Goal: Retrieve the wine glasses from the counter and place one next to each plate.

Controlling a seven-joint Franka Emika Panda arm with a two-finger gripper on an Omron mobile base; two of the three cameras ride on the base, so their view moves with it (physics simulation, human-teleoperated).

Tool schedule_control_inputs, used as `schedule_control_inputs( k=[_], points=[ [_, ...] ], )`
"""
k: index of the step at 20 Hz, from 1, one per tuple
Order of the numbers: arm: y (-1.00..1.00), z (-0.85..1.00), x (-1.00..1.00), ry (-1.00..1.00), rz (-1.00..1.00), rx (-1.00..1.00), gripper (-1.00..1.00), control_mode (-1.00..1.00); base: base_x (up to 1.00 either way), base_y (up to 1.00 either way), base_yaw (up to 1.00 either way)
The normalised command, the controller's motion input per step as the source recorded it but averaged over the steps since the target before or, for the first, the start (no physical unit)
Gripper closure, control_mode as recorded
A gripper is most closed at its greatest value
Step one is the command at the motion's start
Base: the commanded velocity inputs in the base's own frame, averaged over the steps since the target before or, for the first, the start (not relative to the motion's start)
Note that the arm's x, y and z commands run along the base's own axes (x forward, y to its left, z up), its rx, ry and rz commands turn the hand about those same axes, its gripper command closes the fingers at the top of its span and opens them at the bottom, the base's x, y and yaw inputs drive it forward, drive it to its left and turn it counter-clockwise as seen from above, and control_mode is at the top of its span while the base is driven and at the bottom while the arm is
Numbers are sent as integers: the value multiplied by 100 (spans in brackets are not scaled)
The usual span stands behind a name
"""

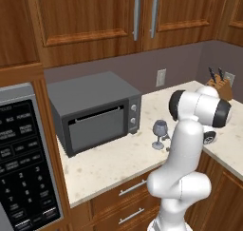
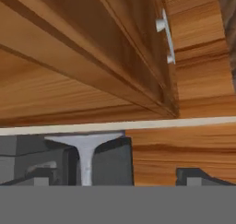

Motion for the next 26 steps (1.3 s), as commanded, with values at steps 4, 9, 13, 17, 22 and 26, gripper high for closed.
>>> schedule_control_inputs(
  k=[4, 9, 13, 17, 22, 26],
  points=[
    [0, 0, -2, -16, -2, 0, -100, -100, 0, 0, 0],
    [0, 0, 18, -1, -2, 0, -100, -100, 0, 0, 0],
    [0, 0, 23, 1, -2, 0, -100, -100, 0, 0, 0],
    [0, -1, 18, 3, -4, 0, -100, -100, 0, 0, 0],
    [0, -12, 19, 9, -9, 0, -100, -100, 0, 0, 0],
    [0, -14, 24, 8, -12, 0, -100, -100, 0, 0, 0]
  ],
)
